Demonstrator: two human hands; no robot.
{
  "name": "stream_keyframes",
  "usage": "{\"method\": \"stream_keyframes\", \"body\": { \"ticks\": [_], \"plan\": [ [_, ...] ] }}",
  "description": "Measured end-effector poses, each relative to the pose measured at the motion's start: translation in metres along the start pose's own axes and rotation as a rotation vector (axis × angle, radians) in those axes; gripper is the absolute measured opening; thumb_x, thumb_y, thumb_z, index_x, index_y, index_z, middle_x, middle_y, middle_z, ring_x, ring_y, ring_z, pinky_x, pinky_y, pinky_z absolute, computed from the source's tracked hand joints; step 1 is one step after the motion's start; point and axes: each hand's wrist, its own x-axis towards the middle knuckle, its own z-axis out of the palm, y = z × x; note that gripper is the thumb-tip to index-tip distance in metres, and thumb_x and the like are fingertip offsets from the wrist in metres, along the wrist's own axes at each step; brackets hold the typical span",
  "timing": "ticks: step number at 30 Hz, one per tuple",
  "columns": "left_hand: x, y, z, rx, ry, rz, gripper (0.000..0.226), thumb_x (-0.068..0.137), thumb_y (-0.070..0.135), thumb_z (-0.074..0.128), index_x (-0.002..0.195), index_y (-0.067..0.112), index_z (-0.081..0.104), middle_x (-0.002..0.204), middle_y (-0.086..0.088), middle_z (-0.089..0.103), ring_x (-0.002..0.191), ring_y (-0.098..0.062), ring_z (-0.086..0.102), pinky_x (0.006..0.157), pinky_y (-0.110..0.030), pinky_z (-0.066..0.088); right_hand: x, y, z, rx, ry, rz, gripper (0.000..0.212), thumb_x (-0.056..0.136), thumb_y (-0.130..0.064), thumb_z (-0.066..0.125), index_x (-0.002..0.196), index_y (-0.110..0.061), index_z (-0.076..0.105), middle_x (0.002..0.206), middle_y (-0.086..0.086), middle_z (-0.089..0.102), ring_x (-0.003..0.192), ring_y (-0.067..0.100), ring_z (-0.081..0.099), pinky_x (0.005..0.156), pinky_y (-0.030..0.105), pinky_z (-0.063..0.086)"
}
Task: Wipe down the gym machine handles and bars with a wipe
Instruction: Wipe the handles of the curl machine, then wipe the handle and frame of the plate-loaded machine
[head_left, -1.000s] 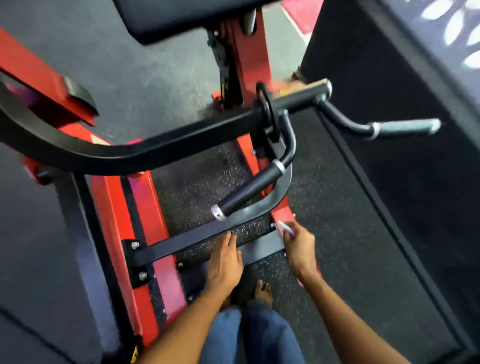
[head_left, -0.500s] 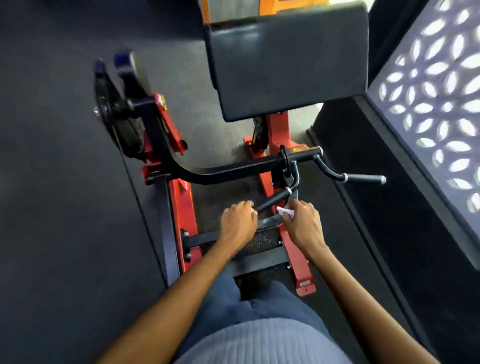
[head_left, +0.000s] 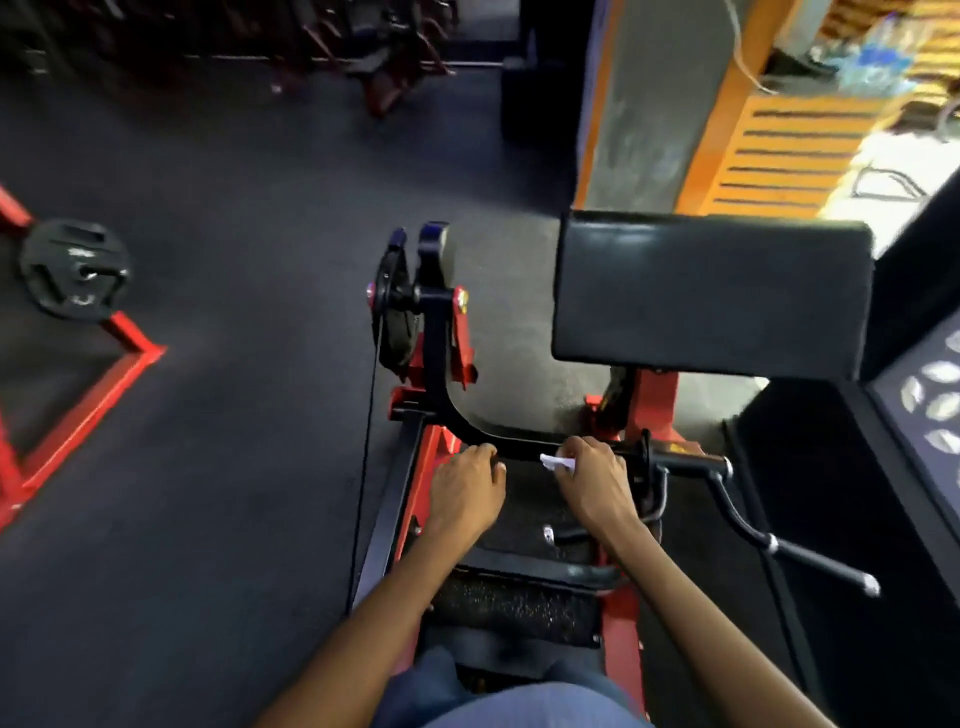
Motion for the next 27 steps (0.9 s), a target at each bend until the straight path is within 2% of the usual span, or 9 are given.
{"method": "stream_keyframes", "body": {
  "ticks": [3, 8, 11, 13, 15, 18, 27],
  "plan": [
    [-0.014, 0.004, -0.008, -0.035, 0.084, -0.159, 0.029, 0.099, 0.029, 0.045, 0.121, 0.016, 0.058, 0.121, -0.004, 0.064, 0.108, -0.028, 0.061, 0.087, -0.037, 0.044, 0.012, -0.006, -0.005, -0.003, -0.118, -0.137, 0.012, 0.085, -0.016, 0.053, 0.091, -0.01, 0.061, 0.1, 0.011, 0.063, 0.1, 0.034, 0.056, 0.079, 0.036, 0.037],
    [-0.069, 0.007, -0.015, -0.088, 0.192, -0.454, 0.031, 0.099, 0.029, 0.046, 0.125, 0.019, 0.058, 0.124, -0.002, 0.063, 0.109, -0.028, 0.062, 0.091, -0.038, 0.047, 0.005, -0.028, -0.009, 0.007, -0.297, -0.387, 0.016, 0.086, -0.017, 0.054, 0.094, -0.006, 0.061, 0.101, 0.013, 0.063, 0.1, 0.034, 0.056, 0.082, 0.037, 0.039],
    [-0.112, 0.004, -0.017, -0.099, 0.253, -0.593, 0.032, 0.098, 0.03, 0.046, 0.126, 0.021, 0.059, 0.128, -0.001, 0.063, 0.114, -0.028, 0.06, 0.095, -0.038, 0.047, -0.015, -0.049, -0.001, 0.039, -0.4, -0.506, 0.007, 0.085, -0.016, 0.057, 0.081, -0.01, 0.057, 0.097, 0.014, 0.064, 0.096, 0.034, 0.057, 0.077, 0.036, 0.039],
    [-0.144, -0.001, -0.021, -0.118, 0.305, -0.705, 0.032, 0.098, 0.03, 0.047, 0.127, 0.021, 0.059, 0.129, -0.002, 0.062, 0.115, -0.029, 0.059, 0.096, -0.037, 0.046, -0.036, -0.068, 0.007, 0.053, -0.478, -0.606, 0.015, 0.084, -0.013, 0.057, 0.071, -0.017, 0.05, 0.093, 0.016, 0.065, 0.092, 0.036, 0.059, 0.072, 0.037, 0.041],
    [-0.177, -0.009, -0.026, -0.121, 0.359, -0.798, 0.033, 0.097, 0.029, 0.048, 0.127, 0.021, 0.06, 0.129, -0.003, 0.063, 0.115, -0.028, 0.06, 0.096, -0.035, 0.045, -0.058, -0.087, 0.018, 0.078, -0.539, -0.696, 0.004, 0.083, -0.014, 0.058, 0.079, -0.012, 0.057, 0.094, 0.015, 0.065, 0.093, 0.034, 0.06, 0.072, 0.037, 0.042],
    [-0.232, -0.026, -0.034, -0.121, 0.411, -0.952, 0.033, 0.098, 0.029, 0.045, 0.128, 0.021, 0.058, 0.13, -0.002, 0.062, 0.115, -0.026, 0.059, 0.096, -0.034, 0.045, -0.1, -0.122, 0.035, 0.056, -0.618, -0.838, 0.01, 0.085, -0.018, 0.058, 0.091, -0.012, 0.062, 0.099, 0.011, 0.065, 0.099, 0.031, 0.06, 0.077, 0.036, 0.043],
    [-0.393, -0.091, -0.051, -0.16, 0.541, -1.329, 0.038, 0.101, 0.032, 0.041, 0.136, 0.022, 0.05, 0.137, 0.0, 0.056, 0.121, -0.024, 0.055, 0.098, -0.032, 0.039, -0.236, -0.233, 0.083, 0.047, -0.803, -1.1, 0.008, 0.084, -0.015, 0.055, 0.087, -0.017, 0.062, 0.098, 0.007, 0.064, 0.096, 0.03, 0.059, 0.078, 0.035, 0.043]
  ]
}}
